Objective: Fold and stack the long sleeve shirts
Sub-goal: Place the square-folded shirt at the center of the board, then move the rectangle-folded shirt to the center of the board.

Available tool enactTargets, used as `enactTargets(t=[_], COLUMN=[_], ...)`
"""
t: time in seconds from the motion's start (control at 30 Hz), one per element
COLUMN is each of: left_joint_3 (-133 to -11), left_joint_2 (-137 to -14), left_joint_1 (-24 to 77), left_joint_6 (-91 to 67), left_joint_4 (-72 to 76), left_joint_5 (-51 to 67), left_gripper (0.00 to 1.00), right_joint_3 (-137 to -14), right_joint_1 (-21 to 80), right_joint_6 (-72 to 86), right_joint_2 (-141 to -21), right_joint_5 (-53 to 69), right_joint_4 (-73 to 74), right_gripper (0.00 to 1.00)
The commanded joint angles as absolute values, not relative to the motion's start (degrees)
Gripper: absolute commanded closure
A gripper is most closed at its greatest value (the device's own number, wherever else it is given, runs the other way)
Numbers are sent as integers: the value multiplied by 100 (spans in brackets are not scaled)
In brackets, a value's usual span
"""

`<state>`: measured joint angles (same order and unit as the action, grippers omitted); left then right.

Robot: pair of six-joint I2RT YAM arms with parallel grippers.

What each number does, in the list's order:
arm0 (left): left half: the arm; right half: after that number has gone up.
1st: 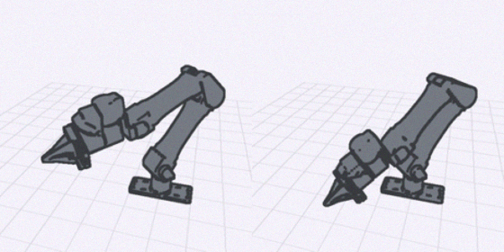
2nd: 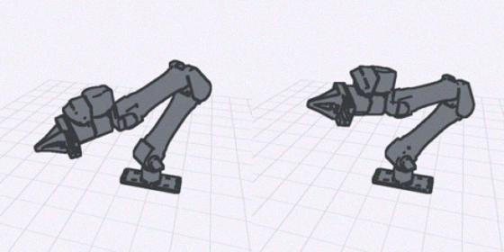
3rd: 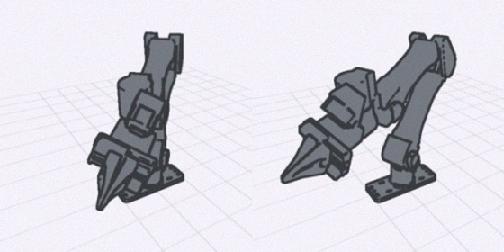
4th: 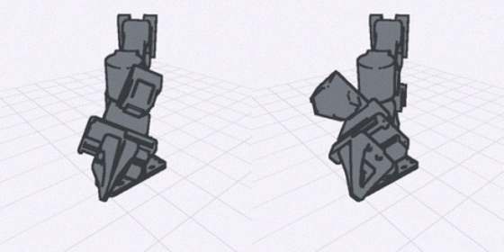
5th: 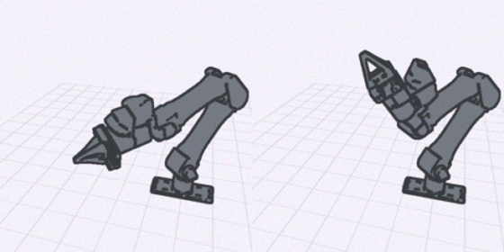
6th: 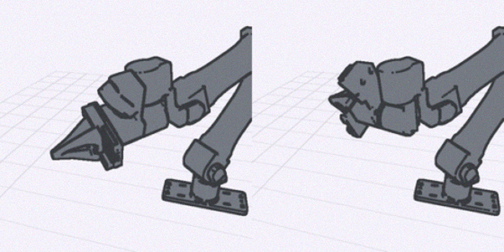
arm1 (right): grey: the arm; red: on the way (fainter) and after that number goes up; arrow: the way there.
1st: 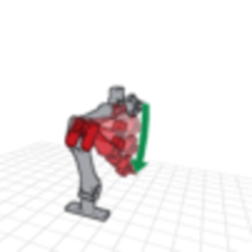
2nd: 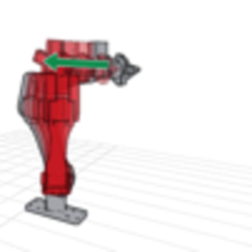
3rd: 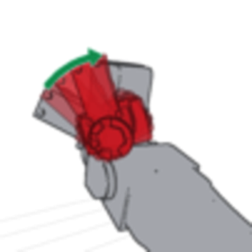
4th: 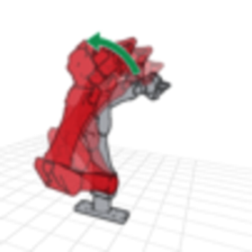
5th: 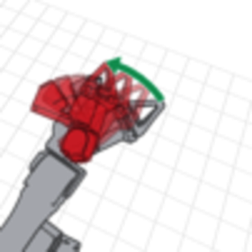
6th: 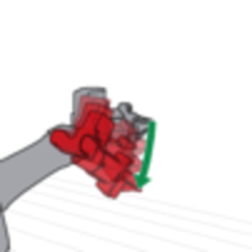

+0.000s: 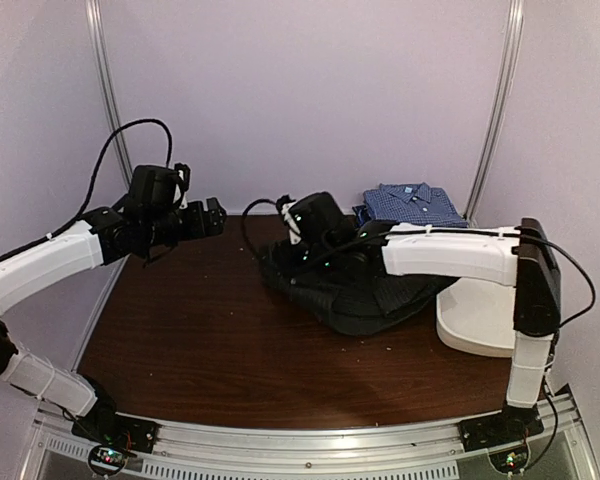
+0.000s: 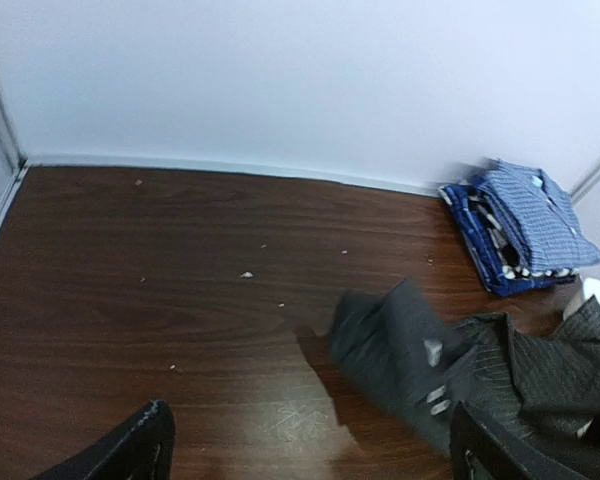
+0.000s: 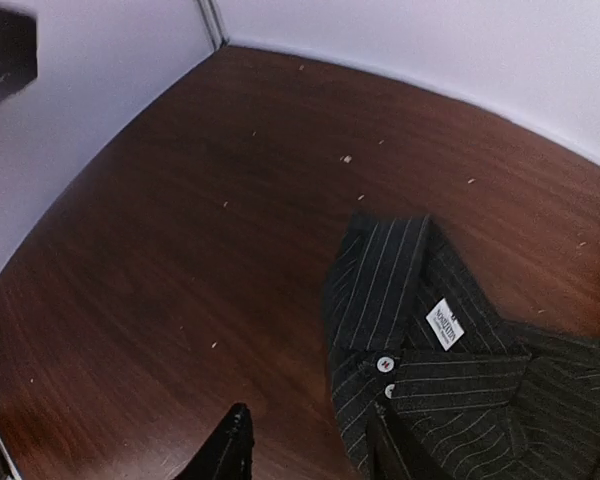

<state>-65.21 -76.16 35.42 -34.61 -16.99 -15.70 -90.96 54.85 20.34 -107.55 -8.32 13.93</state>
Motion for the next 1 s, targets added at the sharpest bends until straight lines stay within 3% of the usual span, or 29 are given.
enactTargets(t=[0.0, 0.07, 0.17, 0.53, 0.97], left_joint_3=[-5954, -5597, -5394, -5799, -8292], left_joint_2=[-7352, -7183, -7233, -8536, -11143], left_joint_1=[2658, 2430, 2408, 3492, 5231], left_joint_6=[-4344, -4345, -4109, -4026, -3611], left_joint_4=[-2098, -1768, -1379, -1102, -2218], left_joint_5=[-1094, -573, 324, 893, 318], left_gripper=[2, 2, 2, 3, 6], right_joint_3=[-9975, -9915, -9632, -8030, -6718], right_joint_1=[6144, 6127, 5919, 4393, 3547], right_joint_6=[2114, 2021, 1832, 1865, 1392], right_joint_2=[-11334, -11224, -10946, -10200, -9633], right_joint_5=[-528, -478, -636, -224, -1198], right_joint_4=[1488, 1444, 1448, 1652, 1989], right_gripper=[55, 41, 34, 32, 28])
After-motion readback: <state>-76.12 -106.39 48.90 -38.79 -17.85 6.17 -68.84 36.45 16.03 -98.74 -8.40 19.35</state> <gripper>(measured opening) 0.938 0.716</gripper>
